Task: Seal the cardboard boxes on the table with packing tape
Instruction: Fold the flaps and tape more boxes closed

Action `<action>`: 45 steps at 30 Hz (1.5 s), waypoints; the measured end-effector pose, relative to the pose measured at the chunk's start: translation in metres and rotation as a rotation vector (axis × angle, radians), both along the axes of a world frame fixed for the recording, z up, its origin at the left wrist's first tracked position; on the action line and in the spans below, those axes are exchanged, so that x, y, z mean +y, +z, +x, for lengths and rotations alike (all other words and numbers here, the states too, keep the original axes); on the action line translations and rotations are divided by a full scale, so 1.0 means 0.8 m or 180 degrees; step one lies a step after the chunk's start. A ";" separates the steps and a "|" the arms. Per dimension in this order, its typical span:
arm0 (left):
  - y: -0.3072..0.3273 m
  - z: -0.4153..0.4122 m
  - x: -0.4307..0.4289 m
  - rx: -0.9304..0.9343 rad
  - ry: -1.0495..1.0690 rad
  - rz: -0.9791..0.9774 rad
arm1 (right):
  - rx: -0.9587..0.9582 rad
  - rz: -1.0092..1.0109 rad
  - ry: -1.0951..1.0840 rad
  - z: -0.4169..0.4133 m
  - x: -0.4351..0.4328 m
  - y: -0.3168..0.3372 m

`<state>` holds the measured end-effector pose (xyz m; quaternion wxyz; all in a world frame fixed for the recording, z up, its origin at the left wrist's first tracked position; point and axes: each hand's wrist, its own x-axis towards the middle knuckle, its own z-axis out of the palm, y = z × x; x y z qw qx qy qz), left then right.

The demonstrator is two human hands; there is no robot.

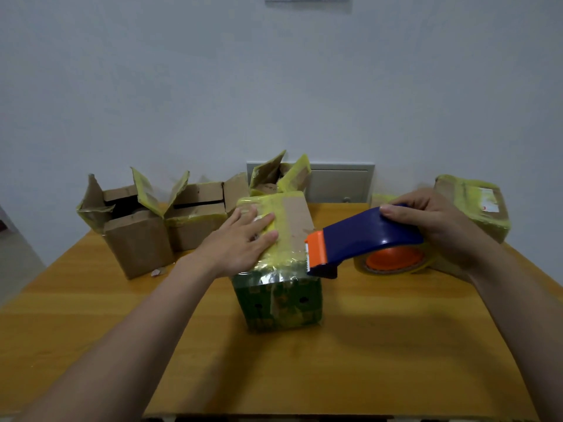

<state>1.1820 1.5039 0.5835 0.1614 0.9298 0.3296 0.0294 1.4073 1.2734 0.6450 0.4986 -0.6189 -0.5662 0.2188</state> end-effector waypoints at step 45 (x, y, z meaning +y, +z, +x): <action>0.000 0.058 -0.044 0.0175 0.0056 0.0495 | -0.2945 -0.0789 -0.1365 0.006 -0.020 -0.035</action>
